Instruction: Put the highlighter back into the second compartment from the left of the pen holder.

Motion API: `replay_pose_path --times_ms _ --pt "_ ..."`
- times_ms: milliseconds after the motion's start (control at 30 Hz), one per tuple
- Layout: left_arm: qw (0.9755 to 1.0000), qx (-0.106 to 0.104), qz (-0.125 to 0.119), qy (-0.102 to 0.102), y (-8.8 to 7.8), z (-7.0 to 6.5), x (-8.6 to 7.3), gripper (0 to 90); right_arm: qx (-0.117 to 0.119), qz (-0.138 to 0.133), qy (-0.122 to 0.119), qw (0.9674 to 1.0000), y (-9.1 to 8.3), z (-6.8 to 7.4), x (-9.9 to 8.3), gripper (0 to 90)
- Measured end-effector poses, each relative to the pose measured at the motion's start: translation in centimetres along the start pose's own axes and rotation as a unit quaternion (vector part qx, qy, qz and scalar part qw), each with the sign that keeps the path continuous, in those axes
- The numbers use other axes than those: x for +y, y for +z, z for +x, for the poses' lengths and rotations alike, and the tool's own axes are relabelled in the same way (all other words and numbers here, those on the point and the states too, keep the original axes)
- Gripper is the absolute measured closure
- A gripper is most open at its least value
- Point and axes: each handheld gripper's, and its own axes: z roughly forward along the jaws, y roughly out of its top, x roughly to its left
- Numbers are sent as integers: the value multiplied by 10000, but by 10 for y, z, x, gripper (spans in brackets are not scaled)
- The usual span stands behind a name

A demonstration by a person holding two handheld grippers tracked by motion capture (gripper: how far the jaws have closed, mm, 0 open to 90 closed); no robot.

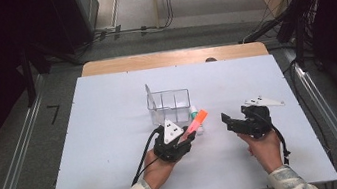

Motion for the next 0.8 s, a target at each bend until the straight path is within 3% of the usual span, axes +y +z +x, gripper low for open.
replay_pose_path --times_ms 267,800 --pt "10000 28 -12 -15 -5 6 1 667 155 -13 -114 9998 7 13 5 187" --pt "10000 72 -38 -47 -5 9 1 666 451 -115 -104 9989 10 27 11 187"
